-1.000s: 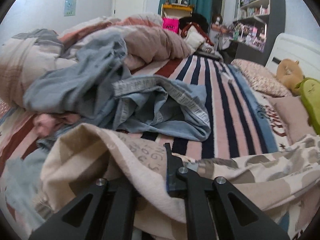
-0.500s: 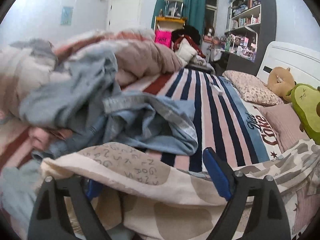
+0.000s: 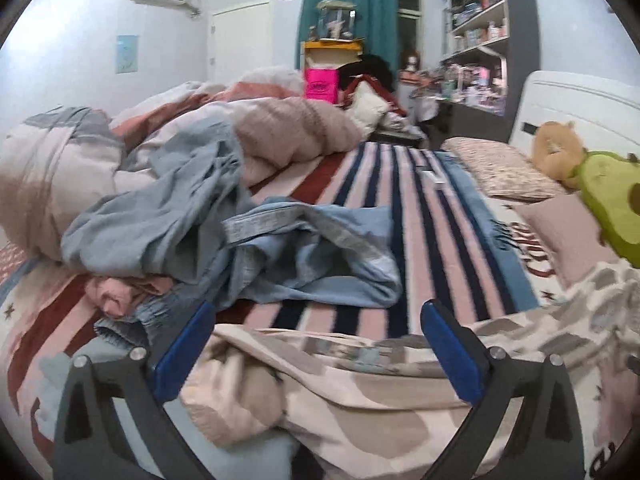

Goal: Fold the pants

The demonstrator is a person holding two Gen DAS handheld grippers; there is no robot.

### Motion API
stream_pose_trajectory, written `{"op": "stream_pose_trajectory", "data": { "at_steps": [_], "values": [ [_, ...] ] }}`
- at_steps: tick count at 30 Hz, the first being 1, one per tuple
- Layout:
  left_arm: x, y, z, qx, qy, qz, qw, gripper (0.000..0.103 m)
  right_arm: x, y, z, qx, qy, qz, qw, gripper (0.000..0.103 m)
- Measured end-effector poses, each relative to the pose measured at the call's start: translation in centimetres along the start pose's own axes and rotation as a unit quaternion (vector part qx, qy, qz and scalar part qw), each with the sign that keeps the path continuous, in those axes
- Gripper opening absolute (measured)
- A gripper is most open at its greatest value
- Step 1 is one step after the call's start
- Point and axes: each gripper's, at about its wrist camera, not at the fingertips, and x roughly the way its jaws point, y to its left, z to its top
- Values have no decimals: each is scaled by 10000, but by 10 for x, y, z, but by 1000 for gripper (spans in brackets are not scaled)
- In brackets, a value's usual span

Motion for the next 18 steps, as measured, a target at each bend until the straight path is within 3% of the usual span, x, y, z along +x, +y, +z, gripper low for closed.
{"op": "stream_pose_trajectory", "data": {
  "at_steps": [3, 7, 12, 14, 15, 17, 18],
  "values": [
    [-3, -7, -3, 45, -12, -240, 9997, 102, 14, 2, -5, -268, 142, -777, 9965, 71],
    [8, -16, -8, 2, 118, -650, 9978, 102, 19, -1, -10, -129, 248, -569, 9980, 86],
    [29, -24, -13, -53, 347, -782, 9963, 102, 25, 6, -14, -539, 369, -936, 9935, 82],
    [33, -27, -14, 30, 333, -424, 9985, 102, 21, 1, -14, -466, 272, -1333, 9896, 48],
    [34, -27, -15, 73, 307, -256, 9992, 102, 18, -3, -13, -420, 204, -1433, 9886, 41],
    [37, -29, -16, 178, 235, 94, 9995, 102, 13, -12, -10, -303, 108, -1666, 9855, 9],
    [39, -30, -16, 218, 226, 255, 9992, 102, 11, -17, -8, -252, 68, -1721, 9847, 9]
  ]
}}
